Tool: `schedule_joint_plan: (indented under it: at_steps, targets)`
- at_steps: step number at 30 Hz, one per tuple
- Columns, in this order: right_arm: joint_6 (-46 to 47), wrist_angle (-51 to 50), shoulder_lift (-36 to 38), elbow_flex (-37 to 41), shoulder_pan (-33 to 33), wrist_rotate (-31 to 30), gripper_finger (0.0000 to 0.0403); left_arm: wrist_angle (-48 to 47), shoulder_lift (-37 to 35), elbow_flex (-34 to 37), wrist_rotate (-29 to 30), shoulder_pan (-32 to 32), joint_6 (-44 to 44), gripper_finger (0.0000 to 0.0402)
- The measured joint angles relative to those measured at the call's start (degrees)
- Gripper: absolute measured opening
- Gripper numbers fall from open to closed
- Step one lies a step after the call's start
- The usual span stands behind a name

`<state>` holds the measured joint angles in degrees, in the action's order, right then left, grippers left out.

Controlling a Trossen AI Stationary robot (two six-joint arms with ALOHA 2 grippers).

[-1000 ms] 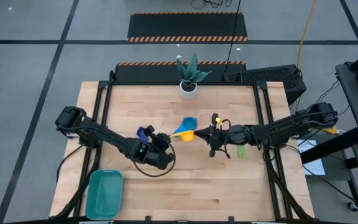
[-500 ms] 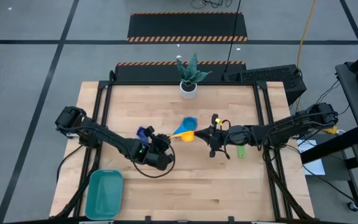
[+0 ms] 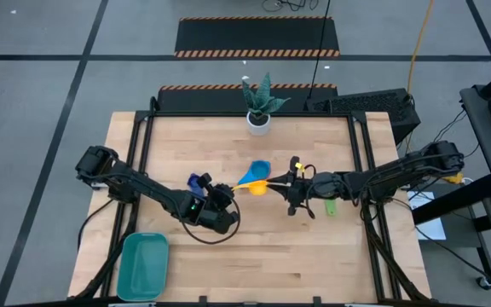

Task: Nest measuring cups in basket
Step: Stack the yellow measuring cup on the light blue measuring cup

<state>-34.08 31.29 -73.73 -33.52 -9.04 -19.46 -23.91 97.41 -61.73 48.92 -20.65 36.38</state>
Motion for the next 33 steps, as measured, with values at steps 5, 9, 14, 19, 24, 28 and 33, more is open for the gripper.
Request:
schedule_joint_plan:
  at_steps: [5,9,14,19,24,28,33]
  targets:
    - [0.3,-1.59,1.24,0.01,-0.03,0.04,0.0073,0.05,-0.02,-0.02,0.05,0.03,0.15,0.001]
    - [1.15,-3.32,2.09,0.04,-0.02,0.04,0.0082,-0.06,-0.02,-0.02,0.09,0.05,0.15,0.001]
    - [1.32,-3.38,2.07,0.04,-0.01,0.95,0.0086,-0.04,-0.02,-0.02,0.16,0.05,0.13,0.001]
    - [1.7,-3.11,2.07,0.04,0.45,3.45,0.0068,-0.01,-0.02,-0.04,0.2,0.05,-0.01,0.001]
    - [1.74,-3.27,2.06,0.04,0.72,3.48,0.0017,0.07,-0.02,-0.04,0.2,0.05,-0.18,0.001]
    - [1.65,-2.84,2.05,0.04,0.72,3.46,0.0007,0.43,-0.02,-0.04,0.38,-0.06,-1.73,0.001]
    - [0.7,-2.63,2.07,0.04,0.72,3.08,0.0003,1.32,-0.02,-0.04,0.4,-0.11,-1.76,0.0025]
